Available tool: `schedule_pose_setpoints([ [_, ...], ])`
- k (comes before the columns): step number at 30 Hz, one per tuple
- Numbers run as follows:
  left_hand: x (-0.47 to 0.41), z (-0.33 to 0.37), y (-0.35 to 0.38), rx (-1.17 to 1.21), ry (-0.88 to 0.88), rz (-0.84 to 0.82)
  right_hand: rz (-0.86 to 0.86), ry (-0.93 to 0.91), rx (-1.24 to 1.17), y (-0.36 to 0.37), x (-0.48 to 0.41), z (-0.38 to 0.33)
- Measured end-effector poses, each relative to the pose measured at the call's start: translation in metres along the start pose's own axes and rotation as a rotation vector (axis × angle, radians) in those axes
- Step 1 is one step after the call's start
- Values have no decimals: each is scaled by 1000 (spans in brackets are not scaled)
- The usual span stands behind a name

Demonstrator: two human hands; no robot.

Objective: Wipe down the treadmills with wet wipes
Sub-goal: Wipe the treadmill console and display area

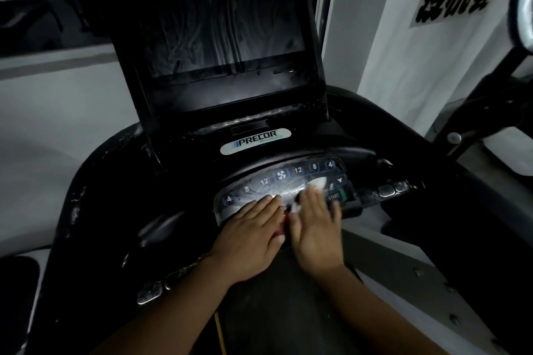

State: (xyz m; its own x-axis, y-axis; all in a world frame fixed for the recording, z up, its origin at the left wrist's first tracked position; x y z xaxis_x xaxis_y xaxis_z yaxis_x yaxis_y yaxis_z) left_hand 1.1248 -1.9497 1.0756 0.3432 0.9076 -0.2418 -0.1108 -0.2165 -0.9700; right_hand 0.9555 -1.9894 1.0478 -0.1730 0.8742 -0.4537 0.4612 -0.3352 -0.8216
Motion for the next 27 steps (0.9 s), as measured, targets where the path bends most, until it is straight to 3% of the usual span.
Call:
schedule_pose_setpoints([
  [3, -7, 10, 4, 9, 23, 8, -33, -188, -8, -4, 8, 21],
  [8, -20, 16, 6, 44, 51, 4, 73, 122, -27, -11, -12, 75],
  [13, -32, 24, 15, 48, 31, 2, -16, -125, -38, -3, 15, 73],
  [18, -32, 25, 18, 15, 32, -14, 84, 133, -43, 1, 10, 94],
  [21, -33, 28, 22, -14, 7, -12, 52, 9, -100, 18, 38, 56],
  [24, -32, 26, 23, -17, 32, -16, 70, -13, -71, 19, 37, 70],
  [27, -32, 26, 21, -14, 38, -10, 112, 216, -99, 15, 21, 81],
])
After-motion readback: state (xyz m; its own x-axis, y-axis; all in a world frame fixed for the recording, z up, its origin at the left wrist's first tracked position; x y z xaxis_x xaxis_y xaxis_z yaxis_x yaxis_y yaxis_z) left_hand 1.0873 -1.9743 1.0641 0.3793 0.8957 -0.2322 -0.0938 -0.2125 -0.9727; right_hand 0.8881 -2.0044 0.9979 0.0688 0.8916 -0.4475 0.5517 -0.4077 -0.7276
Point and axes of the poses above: each hand's wrist, its own x-axis away from the middle knuckle, its own y-axis out of the palm, z = x × y, the point moved 1 cm from there along -x, towards the middle knuckle, and after that the axes turned 10 degrees about z, right-handed, at the moved point
